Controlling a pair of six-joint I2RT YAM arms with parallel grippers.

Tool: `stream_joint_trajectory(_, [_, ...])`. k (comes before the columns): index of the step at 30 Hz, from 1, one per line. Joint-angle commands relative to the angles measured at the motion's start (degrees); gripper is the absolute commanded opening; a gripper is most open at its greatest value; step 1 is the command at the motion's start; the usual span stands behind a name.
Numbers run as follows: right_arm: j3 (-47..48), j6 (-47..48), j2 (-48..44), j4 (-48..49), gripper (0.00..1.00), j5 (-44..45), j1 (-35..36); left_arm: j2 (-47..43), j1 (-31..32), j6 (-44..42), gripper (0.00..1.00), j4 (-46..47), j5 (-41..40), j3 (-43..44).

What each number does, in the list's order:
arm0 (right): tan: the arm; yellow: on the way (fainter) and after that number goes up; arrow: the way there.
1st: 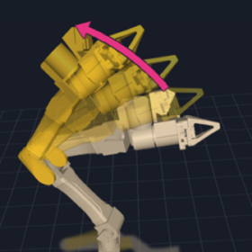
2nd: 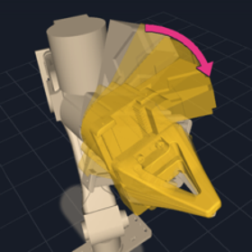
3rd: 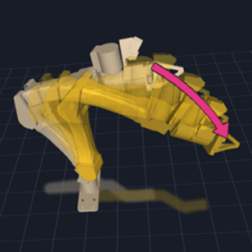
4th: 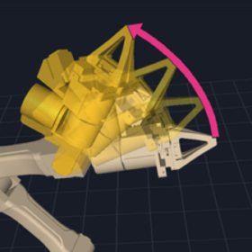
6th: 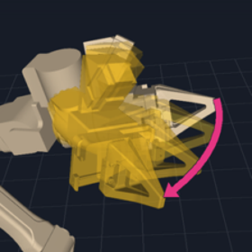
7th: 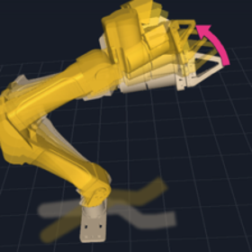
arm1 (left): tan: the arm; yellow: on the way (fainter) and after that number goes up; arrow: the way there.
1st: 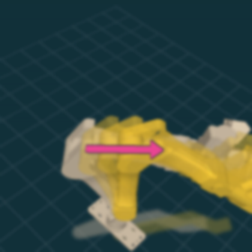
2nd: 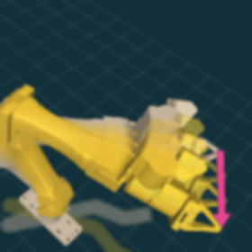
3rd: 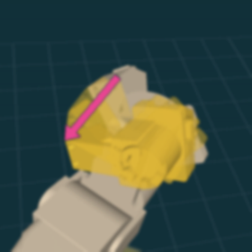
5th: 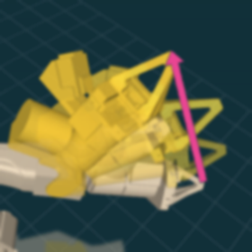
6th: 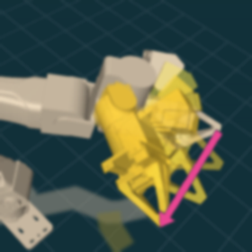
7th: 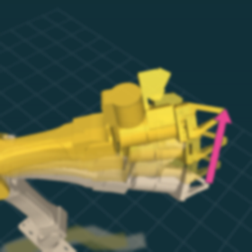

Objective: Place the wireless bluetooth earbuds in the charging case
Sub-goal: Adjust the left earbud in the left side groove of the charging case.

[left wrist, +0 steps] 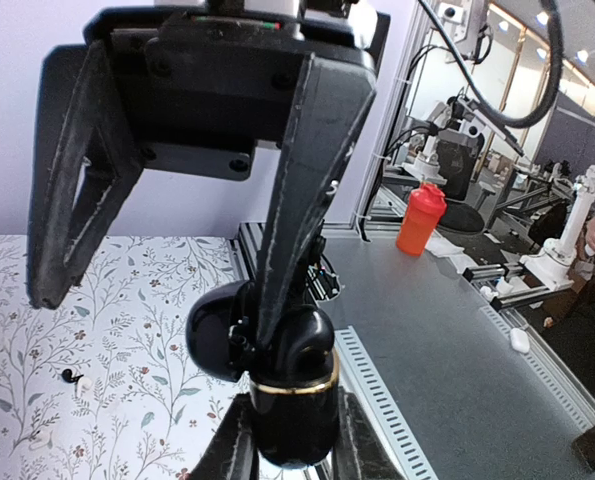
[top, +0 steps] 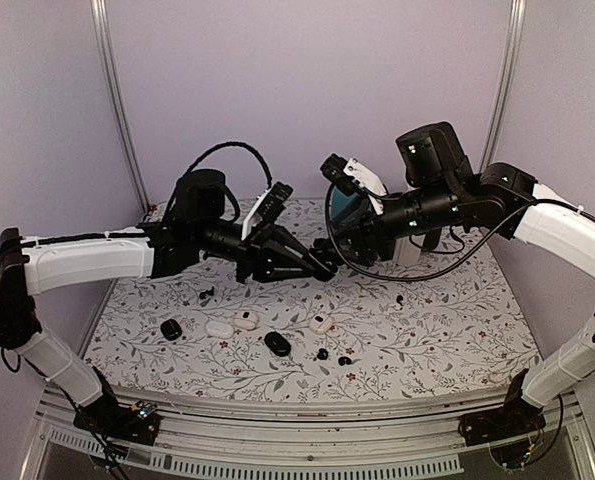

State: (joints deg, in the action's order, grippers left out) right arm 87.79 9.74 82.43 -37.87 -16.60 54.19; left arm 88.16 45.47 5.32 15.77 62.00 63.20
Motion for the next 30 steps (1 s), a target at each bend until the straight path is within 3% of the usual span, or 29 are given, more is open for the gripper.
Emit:
stream_joint_trajectory(1, [-1.0,-0.1,-0.5,-2.6,0.63,0.1,0.8,-1.9,-0.2,-0.7,0.00,3.5,-4.8,0.1])
stream_joint_trajectory(11, [-0.9,-6.6,-3.0,1.5,0.63,11.9,0.7,-3.1,-0.2,0.8,0.00,9.3,-7.0,-3.4])
stream_joint_trajectory(19, [-1.6,-9.4,-5.6,4.4,0.63,14.0,0.7,-3.7,-0.1,3.7,0.00,20.0,-9.4,-7.5])
stream_joint_trajectory(30, [-13.7,-22.0,-12.1,16.7,0.63,23.5,-1.9,-6.2,-0.9,3.1,0.00,26.2,-22.5,-13.7])
